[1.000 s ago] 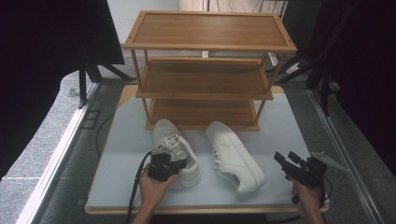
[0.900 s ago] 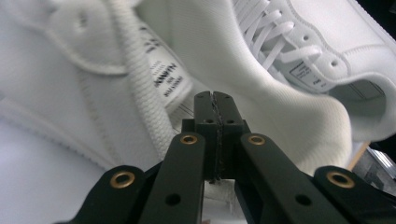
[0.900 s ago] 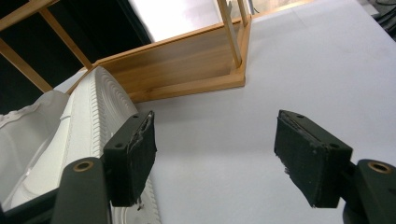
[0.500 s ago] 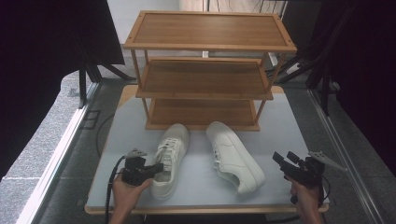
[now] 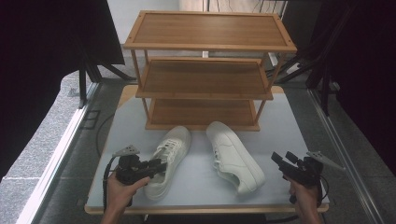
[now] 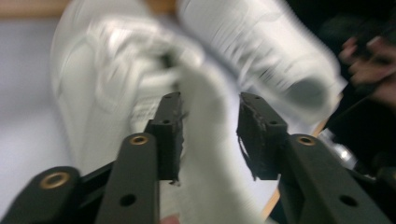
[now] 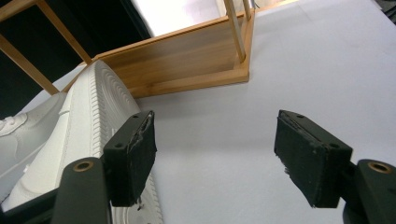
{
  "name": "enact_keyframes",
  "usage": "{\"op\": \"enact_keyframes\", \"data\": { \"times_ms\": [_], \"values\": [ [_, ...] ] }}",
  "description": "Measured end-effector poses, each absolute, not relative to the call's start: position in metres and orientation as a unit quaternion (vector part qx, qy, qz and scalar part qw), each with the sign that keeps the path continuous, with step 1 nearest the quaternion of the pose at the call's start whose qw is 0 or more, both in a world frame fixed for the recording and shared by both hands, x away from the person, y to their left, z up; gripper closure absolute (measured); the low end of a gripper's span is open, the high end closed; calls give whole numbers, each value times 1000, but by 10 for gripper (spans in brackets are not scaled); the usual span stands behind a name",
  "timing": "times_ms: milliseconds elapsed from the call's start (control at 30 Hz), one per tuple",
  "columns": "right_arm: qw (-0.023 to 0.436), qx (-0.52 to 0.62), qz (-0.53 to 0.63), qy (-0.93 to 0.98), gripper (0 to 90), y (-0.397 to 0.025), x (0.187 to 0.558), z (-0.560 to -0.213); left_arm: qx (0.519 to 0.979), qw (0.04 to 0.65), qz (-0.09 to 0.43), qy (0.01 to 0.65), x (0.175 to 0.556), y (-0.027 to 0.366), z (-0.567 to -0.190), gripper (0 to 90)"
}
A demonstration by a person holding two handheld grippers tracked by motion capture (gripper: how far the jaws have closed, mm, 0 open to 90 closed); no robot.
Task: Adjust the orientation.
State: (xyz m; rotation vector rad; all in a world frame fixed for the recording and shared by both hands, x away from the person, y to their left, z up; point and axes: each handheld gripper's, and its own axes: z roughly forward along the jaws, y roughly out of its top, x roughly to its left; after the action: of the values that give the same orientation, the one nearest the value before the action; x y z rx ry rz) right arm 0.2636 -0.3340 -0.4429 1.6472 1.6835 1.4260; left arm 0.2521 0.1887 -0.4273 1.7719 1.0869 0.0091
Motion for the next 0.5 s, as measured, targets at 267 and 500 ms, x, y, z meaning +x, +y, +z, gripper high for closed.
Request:
{"op": "enact_keyframes", "data": {
  "times_ms": [267, 500],
  "values": [
    [195, 589, 502, 602, 290, -333, 268, -446, 706, 542, 58, 452, 245, 193, -429, 493],
    [210, 561, 500, 626, 289, -313, 273, -438, 689, 550, 62, 468, 237, 213, -432, 429]
  ]
}}
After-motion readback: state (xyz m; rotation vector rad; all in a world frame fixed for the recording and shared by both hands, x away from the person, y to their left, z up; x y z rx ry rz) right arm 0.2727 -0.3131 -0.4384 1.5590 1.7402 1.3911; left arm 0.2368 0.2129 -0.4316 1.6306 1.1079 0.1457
